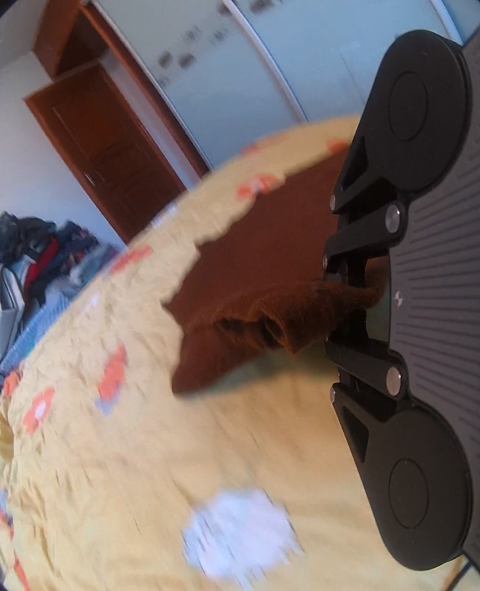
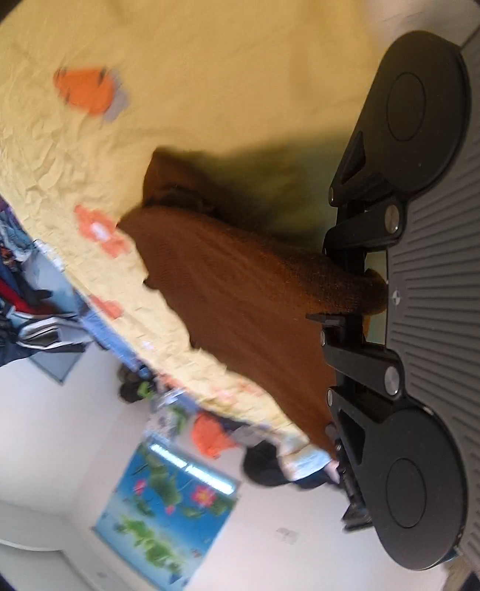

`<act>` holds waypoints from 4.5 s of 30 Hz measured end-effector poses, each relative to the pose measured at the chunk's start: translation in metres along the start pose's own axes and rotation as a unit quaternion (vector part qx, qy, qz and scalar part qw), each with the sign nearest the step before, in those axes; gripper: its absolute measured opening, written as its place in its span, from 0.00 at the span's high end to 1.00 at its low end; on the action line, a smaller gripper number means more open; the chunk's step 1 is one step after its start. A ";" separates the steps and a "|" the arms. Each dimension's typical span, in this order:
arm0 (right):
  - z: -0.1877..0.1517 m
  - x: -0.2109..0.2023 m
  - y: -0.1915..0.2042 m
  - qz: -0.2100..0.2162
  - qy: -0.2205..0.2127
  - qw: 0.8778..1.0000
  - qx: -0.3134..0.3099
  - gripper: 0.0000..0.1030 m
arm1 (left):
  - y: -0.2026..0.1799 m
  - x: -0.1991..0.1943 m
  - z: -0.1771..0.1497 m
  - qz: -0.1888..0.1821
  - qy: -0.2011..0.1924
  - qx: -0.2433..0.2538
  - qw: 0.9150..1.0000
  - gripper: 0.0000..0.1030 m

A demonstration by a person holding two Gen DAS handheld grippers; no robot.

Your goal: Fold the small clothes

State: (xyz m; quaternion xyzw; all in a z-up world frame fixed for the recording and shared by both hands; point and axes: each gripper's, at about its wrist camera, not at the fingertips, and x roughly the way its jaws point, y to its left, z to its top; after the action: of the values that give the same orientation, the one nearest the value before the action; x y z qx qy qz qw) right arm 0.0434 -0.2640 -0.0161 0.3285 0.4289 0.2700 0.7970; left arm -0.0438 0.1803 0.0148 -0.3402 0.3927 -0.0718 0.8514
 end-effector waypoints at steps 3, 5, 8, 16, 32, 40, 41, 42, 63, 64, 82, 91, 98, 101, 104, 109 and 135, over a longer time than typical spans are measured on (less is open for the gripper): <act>-0.028 -0.002 -0.015 -0.008 0.017 0.999 0.026 0.69 | 0.027 -0.006 -0.018 0.001 0.013 0.003 1.000 0.87; -0.030 -0.011 -0.020 -0.006 0.009 0.999 0.046 0.55 | 0.026 -0.025 -0.010 0.009 0.004 0.010 1.000 0.77; -0.004 -0.041 -0.015 0.010 -0.085 0.996 0.038 0.34 | 0.003 -0.051 0.017 0.043 -0.080 0.067 0.994 0.37; 0.113 0.036 0.007 -0.069 -0.085 0.992 -0.059 0.38 | -0.069 0.082 0.105 0.102 -0.076 0.172 0.977 0.37; 0.134 0.094 0.002 -0.110 -0.079 0.985 -0.105 0.89 | -0.070 0.159 0.105 0.177 -0.060 0.234 0.954 0.91; 0.112 0.058 0.027 -0.108 -0.165 0.975 -0.102 0.32 | -0.106 0.118 0.086 0.166 -0.108 0.257 0.946 0.34; 0.109 0.057 0.034 -0.094 -0.165 0.976 -0.106 0.32 | -0.113 0.120 0.082 0.157 -0.108 0.266 0.945 0.32; 0.107 0.062 0.045 -0.091 -0.158 0.976 -0.116 0.32 | -0.119 0.126 0.078 0.152 -0.105 0.276 0.943 0.32; 0.077 0.121 0.061 -0.208 -0.140 0.938 -0.241 0.19 | -0.099 0.171 0.059 0.172 -0.081 0.282 0.940 0.23; 0.076 0.129 0.061 -0.229 -0.128 0.931 -0.253 0.18 | -0.099 0.171 0.059 0.172 -0.081 0.282 0.940 0.22; 0.006 0.011 0.047 -0.138 -0.160 0.977 -0.026 0.00 | -0.006 -0.003 0.019 0.008 -0.073 0.007 0.997 0.19; -0.064 -0.008 0.026 -0.082 -0.063 0.994 0.032 0.01 | 0.025 0.000 -0.036 -0.087 -0.039 -0.144 0.985 0.19; -0.046 0.016 0.017 -0.051 -0.032 0.997 0.052 0.47 | -0.002 0.028 -0.022 -0.012 -0.028 -0.110 0.993 0.70; -0.041 0.019 0.009 -0.055 -0.010 0.997 0.044 0.76 | 0.004 0.033 -0.016 0.004 -0.009 -0.106 0.994 0.92; -0.041 0.001 0.020 -0.047 -0.014 0.999 0.015 0.79 | -0.001 0.014 -0.014 -0.010 -0.009 -0.090 0.996 0.94; -0.053 -0.043 0.039 -0.042 -0.012 0.999 -0.024 0.80 | 0.002 -0.025 -0.028 -0.015 -0.008 -0.048 0.999 0.94; 0.033 0.080 0.047 -0.169 -0.079 0.958 -0.220 0.07 | -0.087 0.124 0.007 0.163 -0.069 0.292 0.940 0.20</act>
State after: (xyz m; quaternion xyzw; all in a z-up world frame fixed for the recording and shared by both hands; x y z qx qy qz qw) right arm 0.1037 -0.1866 -0.0070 0.0882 0.3438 0.1922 0.9149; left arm 0.0581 0.0693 -0.0037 -0.0117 0.3447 -0.0196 0.9384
